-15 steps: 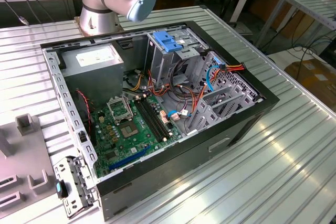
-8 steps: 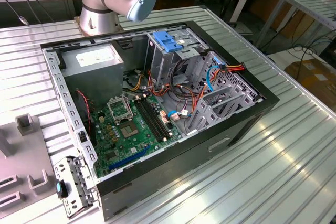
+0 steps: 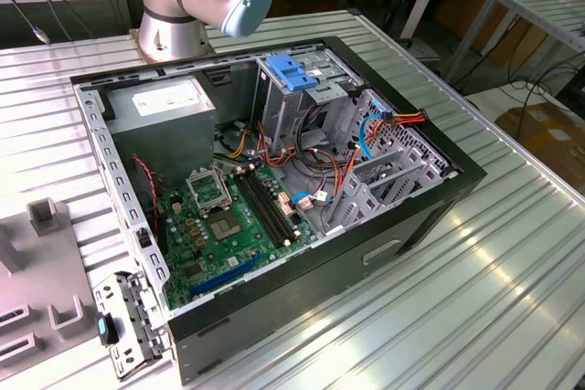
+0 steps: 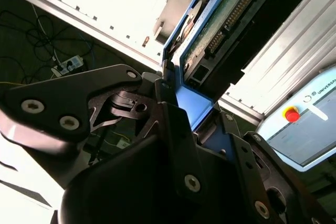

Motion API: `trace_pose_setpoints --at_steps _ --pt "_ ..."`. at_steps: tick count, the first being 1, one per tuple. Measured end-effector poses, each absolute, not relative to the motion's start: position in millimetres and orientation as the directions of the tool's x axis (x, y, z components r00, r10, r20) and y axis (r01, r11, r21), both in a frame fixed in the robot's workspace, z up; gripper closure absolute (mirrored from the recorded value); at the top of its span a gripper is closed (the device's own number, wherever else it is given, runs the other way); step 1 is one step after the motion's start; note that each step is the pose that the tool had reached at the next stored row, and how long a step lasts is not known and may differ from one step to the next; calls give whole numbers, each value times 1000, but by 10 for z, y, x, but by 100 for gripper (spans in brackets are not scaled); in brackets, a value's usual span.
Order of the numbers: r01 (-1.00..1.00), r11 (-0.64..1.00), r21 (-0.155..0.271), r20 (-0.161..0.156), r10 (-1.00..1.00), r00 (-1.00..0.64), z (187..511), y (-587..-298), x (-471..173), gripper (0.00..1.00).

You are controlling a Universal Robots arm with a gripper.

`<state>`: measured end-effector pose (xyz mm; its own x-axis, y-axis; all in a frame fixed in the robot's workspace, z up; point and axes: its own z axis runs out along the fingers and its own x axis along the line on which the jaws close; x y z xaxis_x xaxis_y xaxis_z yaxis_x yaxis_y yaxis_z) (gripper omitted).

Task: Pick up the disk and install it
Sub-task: 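Pick up the disk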

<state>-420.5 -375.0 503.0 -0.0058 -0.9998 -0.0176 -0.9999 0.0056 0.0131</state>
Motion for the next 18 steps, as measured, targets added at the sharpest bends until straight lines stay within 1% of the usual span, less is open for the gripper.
trace_pose_setpoints --at_steps 18 --pt "-1000 6 13 -18 -1000 -6 5031 -3776 -4094 63"
